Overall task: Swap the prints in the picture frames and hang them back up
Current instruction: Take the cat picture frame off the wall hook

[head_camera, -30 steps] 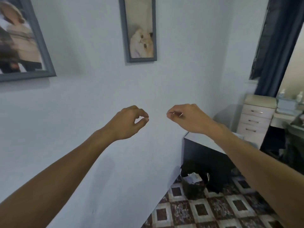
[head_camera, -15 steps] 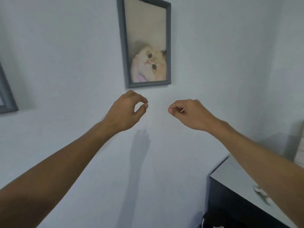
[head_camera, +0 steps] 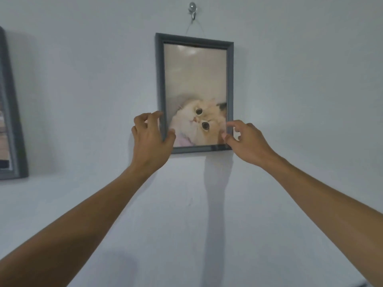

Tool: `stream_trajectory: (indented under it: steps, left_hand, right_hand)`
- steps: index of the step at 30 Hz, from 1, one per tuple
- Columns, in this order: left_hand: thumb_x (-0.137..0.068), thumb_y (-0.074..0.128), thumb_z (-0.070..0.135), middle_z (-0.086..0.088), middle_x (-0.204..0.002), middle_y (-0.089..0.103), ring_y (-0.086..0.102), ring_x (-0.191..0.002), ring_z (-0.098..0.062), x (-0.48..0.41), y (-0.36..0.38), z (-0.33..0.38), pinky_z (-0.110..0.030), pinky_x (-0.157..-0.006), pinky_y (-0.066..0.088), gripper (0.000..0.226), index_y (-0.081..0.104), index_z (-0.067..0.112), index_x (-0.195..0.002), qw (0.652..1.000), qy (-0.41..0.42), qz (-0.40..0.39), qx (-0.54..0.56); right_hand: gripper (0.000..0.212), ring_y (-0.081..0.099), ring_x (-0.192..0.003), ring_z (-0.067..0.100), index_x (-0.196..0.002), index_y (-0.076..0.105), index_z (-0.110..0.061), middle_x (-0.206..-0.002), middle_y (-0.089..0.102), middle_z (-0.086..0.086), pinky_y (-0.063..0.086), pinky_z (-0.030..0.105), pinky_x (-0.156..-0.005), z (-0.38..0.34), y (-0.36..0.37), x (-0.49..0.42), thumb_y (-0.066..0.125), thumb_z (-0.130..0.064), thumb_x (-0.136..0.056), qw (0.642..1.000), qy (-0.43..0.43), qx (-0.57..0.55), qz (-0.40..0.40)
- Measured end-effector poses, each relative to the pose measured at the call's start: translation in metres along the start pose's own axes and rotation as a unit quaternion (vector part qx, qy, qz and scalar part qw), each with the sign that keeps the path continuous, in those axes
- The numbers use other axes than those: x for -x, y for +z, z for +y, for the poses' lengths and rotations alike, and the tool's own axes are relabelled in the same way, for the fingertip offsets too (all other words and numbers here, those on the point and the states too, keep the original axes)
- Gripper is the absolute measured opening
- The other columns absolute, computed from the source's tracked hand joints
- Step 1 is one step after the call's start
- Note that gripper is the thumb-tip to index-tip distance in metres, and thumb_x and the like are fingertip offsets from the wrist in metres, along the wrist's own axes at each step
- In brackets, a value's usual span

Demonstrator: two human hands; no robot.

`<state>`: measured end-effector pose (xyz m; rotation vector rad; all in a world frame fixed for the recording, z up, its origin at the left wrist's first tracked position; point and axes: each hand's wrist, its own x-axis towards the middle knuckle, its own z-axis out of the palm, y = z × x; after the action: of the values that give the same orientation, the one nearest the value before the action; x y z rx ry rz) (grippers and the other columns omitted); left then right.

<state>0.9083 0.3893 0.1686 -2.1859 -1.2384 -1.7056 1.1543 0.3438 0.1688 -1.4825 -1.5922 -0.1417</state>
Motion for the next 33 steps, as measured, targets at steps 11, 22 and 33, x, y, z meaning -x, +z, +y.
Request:
stream_trajectory:
  steps: [11, 22, 33]
  left_hand:
    - [-0.098, 0.053, 0.028, -0.008, -0.139, 0.034, 0.048, -0.105, -0.02, -0.028, 0.011, 0.016, -0.026, -0.087, 0.036, 0.045, 0.038, 0.013, -0.138, 0.98, -0.157, 0.055, 0.111]
    - [-0.1, 0.051, 0.025, -0.013, -0.119, 0.048, 0.054, -0.096, -0.026, -0.054, -0.001, 0.019, -0.037, -0.071, 0.052, 0.026, 0.039, 0.012, -0.118, 0.982, -0.161, -0.016, 0.097]
    - [-0.098, 0.05, 0.023, -0.006, -0.095, 0.052, 0.051, -0.079, -0.019, -0.078, -0.013, 0.03, -0.031, -0.06, 0.045, 0.025, 0.035, 0.015, -0.116, 0.968, -0.157, 0.022, 0.193]
  right_hand:
    - [0.071, 0.047, -0.131, 0.029, -0.156, 0.015, -0.017, -0.148, 0.044, 0.012, 0.037, 0.027, -0.092, -0.001, 0.014, -0.034, 0.05, -0.045, -0.1, 0.992, 0.06, -0.114, 0.002]
    - [0.014, 0.056, -0.077, 0.009, -0.112, 0.059, -0.016, -0.094, 0.062, -0.002, 0.044, 0.026, -0.064, -0.003, 0.002, -0.059, 0.056, -0.023, -0.1, 0.954, 0.123, -0.264, 0.078]
    - [0.019, 0.061, -0.09, 0.017, -0.118, 0.054, -0.016, -0.102, 0.064, 0.0, 0.045, 0.026, -0.068, -0.026, -0.017, -0.075, 0.054, -0.023, -0.1, 0.943, 0.084, -0.312, 0.082]
